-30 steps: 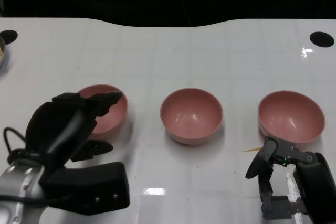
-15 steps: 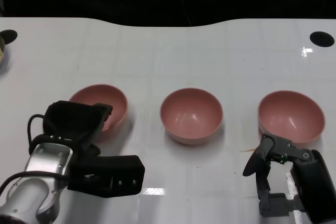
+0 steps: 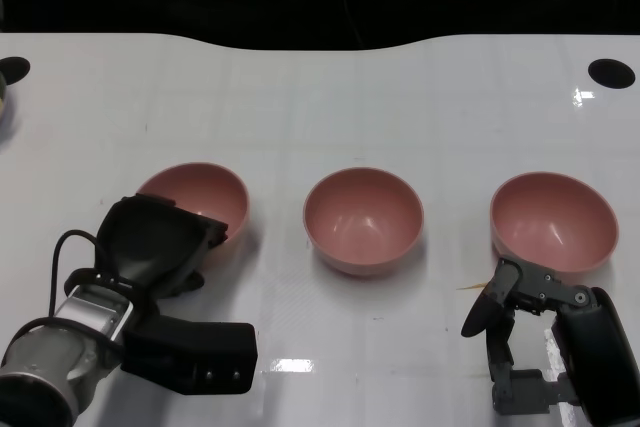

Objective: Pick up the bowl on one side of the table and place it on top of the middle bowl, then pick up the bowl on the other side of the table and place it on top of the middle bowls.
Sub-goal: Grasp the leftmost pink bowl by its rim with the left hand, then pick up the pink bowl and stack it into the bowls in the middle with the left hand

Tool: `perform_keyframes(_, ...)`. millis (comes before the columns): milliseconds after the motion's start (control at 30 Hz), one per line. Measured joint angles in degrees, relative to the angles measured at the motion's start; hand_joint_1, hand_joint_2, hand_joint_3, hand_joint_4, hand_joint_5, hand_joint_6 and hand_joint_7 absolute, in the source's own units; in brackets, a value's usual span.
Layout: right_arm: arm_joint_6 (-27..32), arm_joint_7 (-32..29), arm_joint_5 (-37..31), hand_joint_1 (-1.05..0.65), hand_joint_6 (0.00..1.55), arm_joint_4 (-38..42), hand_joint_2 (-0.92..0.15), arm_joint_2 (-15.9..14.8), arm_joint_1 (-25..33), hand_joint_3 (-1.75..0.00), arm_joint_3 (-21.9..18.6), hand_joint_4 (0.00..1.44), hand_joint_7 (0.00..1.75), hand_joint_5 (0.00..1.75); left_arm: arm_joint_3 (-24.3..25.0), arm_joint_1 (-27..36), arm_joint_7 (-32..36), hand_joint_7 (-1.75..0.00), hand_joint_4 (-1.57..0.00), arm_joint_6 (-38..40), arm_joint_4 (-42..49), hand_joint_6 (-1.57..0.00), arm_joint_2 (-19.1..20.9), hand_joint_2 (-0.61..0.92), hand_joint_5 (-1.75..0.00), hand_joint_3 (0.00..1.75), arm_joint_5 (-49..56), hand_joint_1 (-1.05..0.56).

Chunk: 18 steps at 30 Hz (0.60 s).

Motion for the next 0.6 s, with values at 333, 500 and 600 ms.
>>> perform_keyframes(333, 0.01, -0.06, -0.07, 0.14, 0.83, 0.02, -0.18, 0.29, -0.05, -1.69, 0.02, 0.92, 1.41, 1.75, 0.83, -3.09, 4.89, -1.64, -0.87, -2.57, -2.14, -0.72, 0.93, 0.64, -1.75, 0.58, -3.17, -0.13)
perform_keyframes(500, 0.01, -0.3, -0.4, 0.15, 0.83, 0.05, -0.19, 0.33, -0.28, -1.68, 0.02, 0.92, 1.41, 1.75, 1.41, -3.63, 6.9, -1.74, -0.9, -5.59, -5.21, -0.71, 1.27, 0.53, -1.75, 0.93, -3.97, -0.19)
perform_keyframes(600, 0.1, -0.33, -0.57, 0.15, 0.82, 0.08, -0.2, 0.39, -0.43, -1.67, 0.02, 0.92, 1.4, 1.75, 1.47, -4.11, 6.49, -1.61, -0.9, -6.38, -7.03, -0.78, 1.25, 0.48, -1.75, 1.01, -4.38, -0.18)
